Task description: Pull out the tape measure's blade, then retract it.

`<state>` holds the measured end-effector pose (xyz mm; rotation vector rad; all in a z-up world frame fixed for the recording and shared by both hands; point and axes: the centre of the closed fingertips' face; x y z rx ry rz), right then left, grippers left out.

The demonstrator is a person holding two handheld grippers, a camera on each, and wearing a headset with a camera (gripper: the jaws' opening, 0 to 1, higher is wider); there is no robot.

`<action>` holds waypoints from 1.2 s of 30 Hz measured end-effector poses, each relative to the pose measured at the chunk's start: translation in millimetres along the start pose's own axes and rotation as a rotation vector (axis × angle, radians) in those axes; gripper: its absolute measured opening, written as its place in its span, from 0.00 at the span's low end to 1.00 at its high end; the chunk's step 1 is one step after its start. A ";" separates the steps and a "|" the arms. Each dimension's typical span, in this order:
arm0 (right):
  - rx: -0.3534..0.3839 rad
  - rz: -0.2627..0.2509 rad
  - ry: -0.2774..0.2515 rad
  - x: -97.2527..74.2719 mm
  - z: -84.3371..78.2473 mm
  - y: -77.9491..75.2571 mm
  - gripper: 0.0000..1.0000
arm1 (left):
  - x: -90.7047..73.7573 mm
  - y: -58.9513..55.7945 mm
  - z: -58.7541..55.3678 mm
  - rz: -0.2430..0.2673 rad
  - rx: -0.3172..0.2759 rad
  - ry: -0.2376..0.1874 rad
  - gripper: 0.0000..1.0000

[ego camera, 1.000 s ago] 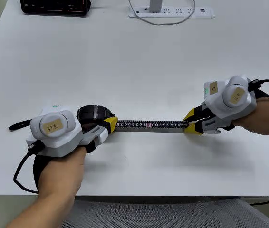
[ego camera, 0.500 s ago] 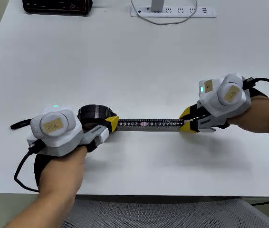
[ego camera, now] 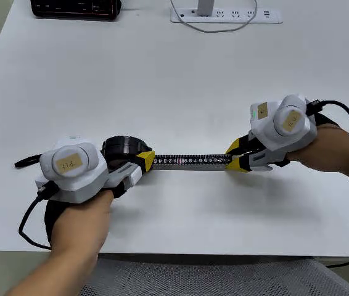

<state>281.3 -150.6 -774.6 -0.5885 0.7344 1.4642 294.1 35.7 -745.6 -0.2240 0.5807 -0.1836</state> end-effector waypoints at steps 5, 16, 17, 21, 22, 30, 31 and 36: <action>-0.001 0.003 -0.006 3.3 3.6 -0.4 0.10 | -0.2 0.0 0.1 0.000 -0.002 0.000 0.56; 0.005 0.013 -0.014 10.2 10.3 1.6 0.10 | -0.5 -0.5 0.0 -0.001 -0.004 0.000 0.56; 0.007 0.013 -0.014 10.9 10.9 1.8 0.10 | -0.4 -0.5 0.0 -0.001 -0.005 0.000 0.56; 0.008 0.017 -0.020 15.0 16.0 2.4 0.10 | -0.2 -0.2 -0.2 -0.002 -0.009 0.001 0.56; 0.008 0.019 -0.021 15.9 16.8 2.7 0.10 | -0.2 -0.1 -0.3 -0.002 -0.008 0.002 0.56; 0.006 0.026 -0.028 21.6 23.1 3.9 0.10 | -0.1 0.3 -0.4 -0.002 -0.010 0.001 0.56; 0.008 0.028 -0.031 22.6 24.2 4.1 0.10 | -0.1 0.3 -0.5 -0.003 -0.010 0.001 0.56; 0.008 0.031 -0.042 27.3 29.8 4.9 0.10 | -0.6 0.2 -0.3 -0.004 -0.012 0.001 0.56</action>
Point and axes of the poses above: the centre of the closed fingertips' face, and the gripper's own axes: x roughly forward along the fingers, y roughly to its left, z roughly out of its top, and after that the axes turned 6 degrees about -y, right-handed
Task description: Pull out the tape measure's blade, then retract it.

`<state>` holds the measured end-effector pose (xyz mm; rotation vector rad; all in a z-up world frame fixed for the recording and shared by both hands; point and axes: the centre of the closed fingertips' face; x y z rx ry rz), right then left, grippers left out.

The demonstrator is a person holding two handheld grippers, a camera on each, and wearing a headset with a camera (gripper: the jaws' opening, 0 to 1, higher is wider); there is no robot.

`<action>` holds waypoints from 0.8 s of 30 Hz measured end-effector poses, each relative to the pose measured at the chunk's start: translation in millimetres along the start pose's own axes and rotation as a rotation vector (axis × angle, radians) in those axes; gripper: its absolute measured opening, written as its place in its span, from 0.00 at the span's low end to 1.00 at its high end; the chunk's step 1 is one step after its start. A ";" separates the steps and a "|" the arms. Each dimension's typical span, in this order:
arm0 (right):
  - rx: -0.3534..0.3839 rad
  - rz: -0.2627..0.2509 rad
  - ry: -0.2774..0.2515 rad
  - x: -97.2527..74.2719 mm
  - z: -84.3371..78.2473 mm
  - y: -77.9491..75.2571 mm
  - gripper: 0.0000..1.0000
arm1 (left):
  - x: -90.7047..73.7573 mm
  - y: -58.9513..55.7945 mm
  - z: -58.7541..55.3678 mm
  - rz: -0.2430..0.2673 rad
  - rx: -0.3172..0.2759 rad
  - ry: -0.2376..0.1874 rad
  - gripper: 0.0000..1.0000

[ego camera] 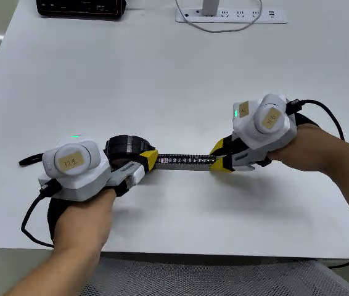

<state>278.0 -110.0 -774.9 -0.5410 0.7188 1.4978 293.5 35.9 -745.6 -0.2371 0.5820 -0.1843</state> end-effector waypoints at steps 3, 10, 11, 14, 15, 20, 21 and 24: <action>-0.002 0.003 -0.006 3.9 3.5 1.0 0.10 | -0.2 -0.2 0.0 0.000 0.000 0.000 0.56; -0.001 0.007 -0.020 10.9 11.2 0.6 0.10 | -0.5 -0.1 0.4 -0.002 -0.003 -0.001 0.56; -0.003 0.008 -0.020 11.6 11.6 0.5 0.10 | -0.5 -0.1 0.4 -0.002 -0.003 -0.001 0.56; -0.003 0.012 -0.024 14.1 13.0 0.4 0.10 | -0.3 0.0 0.3 -0.002 -0.002 -0.001 0.56; -0.004 0.013 -0.025 15.3 13.7 0.4 0.10 | -0.3 0.1 0.2 -0.002 -0.002 -0.001 0.56; -0.007 0.018 -0.033 20.2 16.8 -0.3 0.10 | 0.0 0.1 0.0 -0.003 -0.004 -0.001 0.56; -0.008 0.018 -0.034 21.1 17.3 -0.5 0.10 | 0.0 0.0 0.0 -0.003 -0.004 -0.001 0.56; -0.009 0.020 -0.041 23.4 19.7 -0.6 0.10 | 0.4 0.3 0.0 -0.004 -0.004 0.000 0.56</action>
Point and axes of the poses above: the centre of the closed fingertips' face, and the gripper's own axes: x roughly forward along the fingers, y roughly to its left, z roughly out of its top, and after that the axes turned 6 degrees about -y, right-handed
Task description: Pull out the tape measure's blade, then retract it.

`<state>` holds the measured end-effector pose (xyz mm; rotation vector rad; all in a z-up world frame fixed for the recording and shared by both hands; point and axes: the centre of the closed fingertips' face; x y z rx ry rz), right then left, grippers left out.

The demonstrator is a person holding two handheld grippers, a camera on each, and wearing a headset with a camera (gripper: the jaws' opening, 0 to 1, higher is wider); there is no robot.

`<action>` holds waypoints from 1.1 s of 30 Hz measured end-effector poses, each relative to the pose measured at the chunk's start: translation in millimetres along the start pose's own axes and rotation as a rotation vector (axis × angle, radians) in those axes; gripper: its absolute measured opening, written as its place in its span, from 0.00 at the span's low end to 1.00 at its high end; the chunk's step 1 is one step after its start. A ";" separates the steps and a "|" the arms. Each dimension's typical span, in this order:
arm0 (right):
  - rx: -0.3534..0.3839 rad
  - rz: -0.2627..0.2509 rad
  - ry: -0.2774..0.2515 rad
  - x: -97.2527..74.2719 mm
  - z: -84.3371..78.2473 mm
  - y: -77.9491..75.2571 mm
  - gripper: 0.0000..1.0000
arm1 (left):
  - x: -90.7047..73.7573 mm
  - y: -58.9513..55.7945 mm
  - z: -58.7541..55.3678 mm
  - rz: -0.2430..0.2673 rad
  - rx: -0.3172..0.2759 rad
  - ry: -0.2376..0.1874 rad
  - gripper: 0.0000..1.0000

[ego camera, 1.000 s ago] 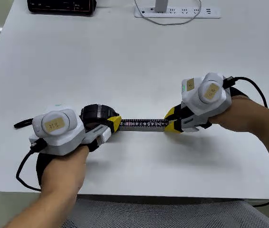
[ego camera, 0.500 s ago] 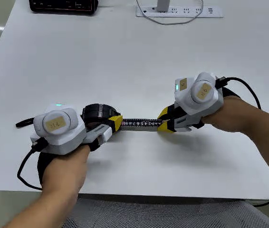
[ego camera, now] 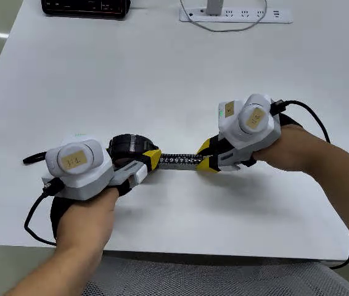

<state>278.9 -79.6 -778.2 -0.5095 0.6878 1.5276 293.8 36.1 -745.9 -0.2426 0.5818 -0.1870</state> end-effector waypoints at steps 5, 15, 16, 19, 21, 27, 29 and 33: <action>-0.001 0.002 -0.009 4.5 4.3 0.6 0.10 | 0.1 -0.2 0.2 0.000 0.000 -0.001 0.56; -0.007 0.005 -0.027 13.0 14.4 2.3 0.10 | -0.3 -0.3 0.4 0.000 -0.002 0.001 0.56; -0.007 0.006 -0.029 14.0 16.0 2.7 0.10 | -0.3 -0.3 0.5 -0.001 -0.003 0.001 0.56; -0.008 0.006 -0.034 16.8 19.1 3.2 0.10 | -0.3 -0.2 0.6 -0.001 -0.004 0.001 0.56; -0.010 0.009 -0.036 18.8 20.5 3.8 0.10 | -0.3 -0.2 0.5 -0.002 -0.003 0.001 0.56; -0.014 0.007 -0.048 23.5 25.5 2.5 0.10 | -0.3 0.2 0.5 -0.002 -0.005 0.000 0.56; -0.016 0.006 -0.052 25.7 27.5 1.9 0.10 | -0.4 0.2 0.4 -0.002 -0.005 0.000 0.56; -0.021 0.007 -0.054 30.4 30.3 1.8 0.10 | -0.6 0.2 0.4 -0.003 -0.005 0.001 0.56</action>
Point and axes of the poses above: the centre of the closed fingertips' face, and the gripper's own axes: x roughly forward along the fingers, y roughly to its left, z roughly out of its top, and after that the axes turned 6 degrees about -y, right-handed
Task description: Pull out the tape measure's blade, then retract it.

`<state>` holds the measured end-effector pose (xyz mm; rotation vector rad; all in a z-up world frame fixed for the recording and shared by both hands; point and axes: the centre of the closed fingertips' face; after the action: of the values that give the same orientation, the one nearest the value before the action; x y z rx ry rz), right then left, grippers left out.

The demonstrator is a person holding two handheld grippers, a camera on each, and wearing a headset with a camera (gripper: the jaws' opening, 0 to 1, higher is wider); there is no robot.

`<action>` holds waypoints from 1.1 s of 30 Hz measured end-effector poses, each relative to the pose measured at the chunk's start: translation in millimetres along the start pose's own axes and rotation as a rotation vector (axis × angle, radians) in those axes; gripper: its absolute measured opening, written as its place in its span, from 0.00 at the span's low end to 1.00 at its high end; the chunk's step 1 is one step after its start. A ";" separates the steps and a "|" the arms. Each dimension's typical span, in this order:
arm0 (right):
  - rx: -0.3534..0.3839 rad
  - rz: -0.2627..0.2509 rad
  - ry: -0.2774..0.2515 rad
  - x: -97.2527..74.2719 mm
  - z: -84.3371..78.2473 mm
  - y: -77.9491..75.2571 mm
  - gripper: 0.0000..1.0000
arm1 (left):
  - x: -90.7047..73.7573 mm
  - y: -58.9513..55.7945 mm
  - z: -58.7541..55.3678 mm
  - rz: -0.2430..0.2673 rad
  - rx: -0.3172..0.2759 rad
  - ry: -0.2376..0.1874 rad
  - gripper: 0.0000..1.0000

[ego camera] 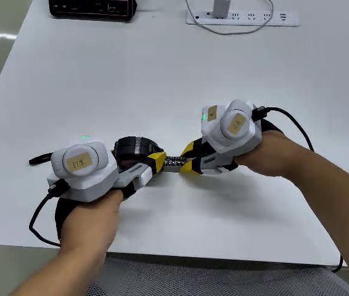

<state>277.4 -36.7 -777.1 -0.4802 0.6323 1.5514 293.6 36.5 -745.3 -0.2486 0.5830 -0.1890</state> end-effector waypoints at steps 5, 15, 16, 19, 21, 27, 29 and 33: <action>-0.002 0.001 -0.009 3.8 4.0 -0.3 0.10 | 0.2 0.1 0.0 0.000 0.000 0.000 0.56; -0.006 0.001 -0.021 13.2 11.6 -0.3 0.10 | 0.1 0.8 -0.3 -0.001 -0.003 -0.001 0.56; -0.009 0.002 -0.022 13.8 12.3 -0.4 0.10 | 0.1 1.0 -0.3 -0.001 -0.004 -0.002 0.56; -0.009 0.002 -0.026 15.5 13.5 -0.6 0.10 | 0.3 1.7 -0.4 0.000 -0.005 -0.003 0.56; -0.008 0.002 -0.029 16.8 14.5 -0.5 0.10 | 0.5 1.9 -0.4 0.000 -0.005 -0.003 0.56; -0.003 0.001 -0.036 18.3 16.0 -0.9 0.11 | 0.8 2.5 -0.3 0.000 -0.006 -0.003 0.56; -0.004 0.000 -0.037 18.2 15.9 -0.7 0.11 | 1.2 2.6 -0.3 0.001 -0.008 -0.003 0.56; 0.001 -0.005 -0.036 18.4 15.8 -0.5 0.11 | 1.5 2.6 -0.4 0.000 -0.008 -0.008 0.57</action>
<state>277.5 -12.4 -777.0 -0.4520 0.6032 1.5518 294.9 38.6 -747.1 -0.2566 0.5758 -0.1857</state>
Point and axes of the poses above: the centre of the closed fingertips' face, and the gripper's own axes: x roughly forward along the fingers, y roughly to its left, z roughly out of its top, and after that the axes turned 6 degrees about -y, right-handed
